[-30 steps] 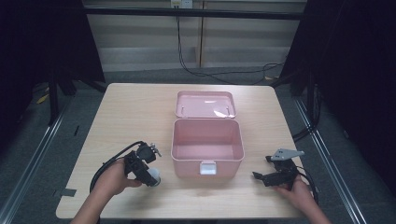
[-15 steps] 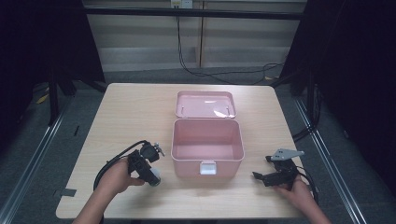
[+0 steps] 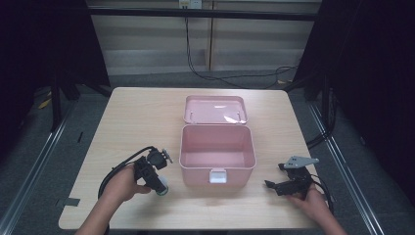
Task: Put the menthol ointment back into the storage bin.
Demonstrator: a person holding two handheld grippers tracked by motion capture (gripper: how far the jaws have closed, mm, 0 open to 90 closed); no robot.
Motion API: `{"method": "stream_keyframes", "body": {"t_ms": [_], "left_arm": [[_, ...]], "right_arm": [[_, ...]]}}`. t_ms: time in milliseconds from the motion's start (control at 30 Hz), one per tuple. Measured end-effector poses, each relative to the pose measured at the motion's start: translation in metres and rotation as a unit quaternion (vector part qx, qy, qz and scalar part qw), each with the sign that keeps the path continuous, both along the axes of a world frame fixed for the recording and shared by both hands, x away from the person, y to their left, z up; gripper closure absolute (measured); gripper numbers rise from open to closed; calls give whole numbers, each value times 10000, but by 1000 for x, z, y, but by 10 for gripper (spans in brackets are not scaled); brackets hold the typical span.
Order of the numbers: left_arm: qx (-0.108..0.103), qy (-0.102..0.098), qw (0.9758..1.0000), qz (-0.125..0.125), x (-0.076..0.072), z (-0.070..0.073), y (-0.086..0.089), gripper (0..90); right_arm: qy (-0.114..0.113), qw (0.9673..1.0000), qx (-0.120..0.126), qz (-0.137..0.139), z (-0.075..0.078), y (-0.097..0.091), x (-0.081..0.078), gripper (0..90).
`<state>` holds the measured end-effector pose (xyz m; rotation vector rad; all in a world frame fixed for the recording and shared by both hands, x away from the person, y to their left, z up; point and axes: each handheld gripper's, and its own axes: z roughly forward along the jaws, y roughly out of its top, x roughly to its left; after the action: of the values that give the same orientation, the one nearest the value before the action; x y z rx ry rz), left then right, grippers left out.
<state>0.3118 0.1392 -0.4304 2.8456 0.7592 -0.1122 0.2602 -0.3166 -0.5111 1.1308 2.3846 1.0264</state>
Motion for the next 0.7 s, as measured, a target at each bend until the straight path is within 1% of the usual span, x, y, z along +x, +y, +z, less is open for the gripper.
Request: {"method": "stream_keyframes", "body": {"t_ms": [67,133,200,300,333,367,467,533,567,700], "left_arm": [[3,-17,10000,23,0,0,-1,499],[36,-23,10000,-6,0,0,-1,503],[41,-13,10000,52,-1,1,-1,504],[39,50,10000,31,0,2,0,505],[3,65,10000,54,0,3,1,505],[11,66,10000,31,0,5,2,505],[1,59,10000,67,0,11,4,505],[-14,74,9999,129,0,15,5,506],[13,75,9999,100,0,18,6,506],[-37,84,9999,136,1,28,8,506]], "right_arm": [[-1,10000,0,0,0,0,0,107],[0,10000,1,0,0,0,0,107],[0,10000,1,0,0,0,0,107],[0,10000,1,1,0,0,0,107],[0,10000,1,1,0,0,0,107],[-1,10000,1,1,0,0,0,107],[0,10000,1,0,0,0,0,107],[0,10000,-1,1,0,0,0,107],[0,10000,0,0,0,0,0,107],[1,10000,1,0,0,0,0,107]]}}
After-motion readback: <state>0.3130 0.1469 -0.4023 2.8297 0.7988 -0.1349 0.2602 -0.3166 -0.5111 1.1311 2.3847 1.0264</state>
